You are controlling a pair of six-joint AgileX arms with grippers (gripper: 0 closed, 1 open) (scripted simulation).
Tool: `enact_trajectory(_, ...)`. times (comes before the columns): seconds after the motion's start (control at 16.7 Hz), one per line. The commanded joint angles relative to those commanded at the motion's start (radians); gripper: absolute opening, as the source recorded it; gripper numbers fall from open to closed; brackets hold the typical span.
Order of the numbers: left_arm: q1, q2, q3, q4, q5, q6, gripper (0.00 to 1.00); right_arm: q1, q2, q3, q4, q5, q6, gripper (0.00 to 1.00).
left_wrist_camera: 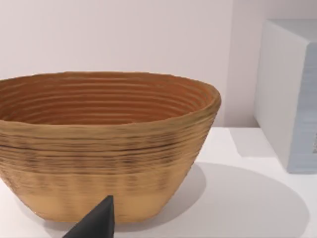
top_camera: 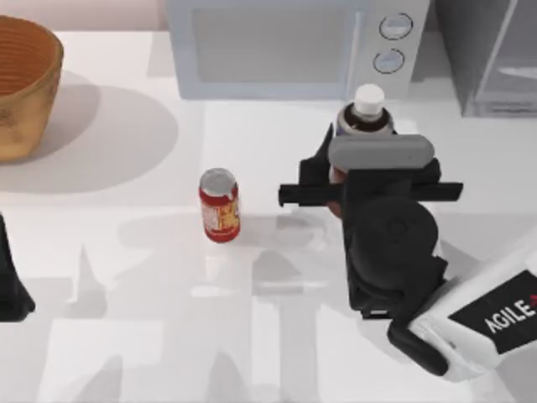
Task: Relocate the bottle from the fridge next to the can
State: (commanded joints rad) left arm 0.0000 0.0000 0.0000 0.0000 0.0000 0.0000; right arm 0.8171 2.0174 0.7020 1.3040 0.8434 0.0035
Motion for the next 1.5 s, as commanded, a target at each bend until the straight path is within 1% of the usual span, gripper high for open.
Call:
enact_trajectory(0.66, 0.0, 0.0, 0.0, 0.0, 0.0, 0.0, 1.0, 0.0, 0.0, 0.0, 0.0, 0.0, 0.0, 0.98)
enact_trajectory(0.72, 0.0, 0.0, 0.0, 0.0, 0.0, 0.0, 1.0, 0.0, 0.0, 0.0, 0.0, 0.0, 0.0, 1.0)
enact_trajectory(1.26, 0.0, 0.0, 0.0, 0.0, 0.0, 0.0, 1.0, 0.002, -0.002, -0.003, 0.002, 0.003, 0.0, 1.0)
enact_trajectory(1.5, 0.0, 0.0, 0.0, 0.0, 0.0, 0.0, 1.0, 0.057, -0.034, -0.066, 0.029, 0.057, 0.002, 1.0)
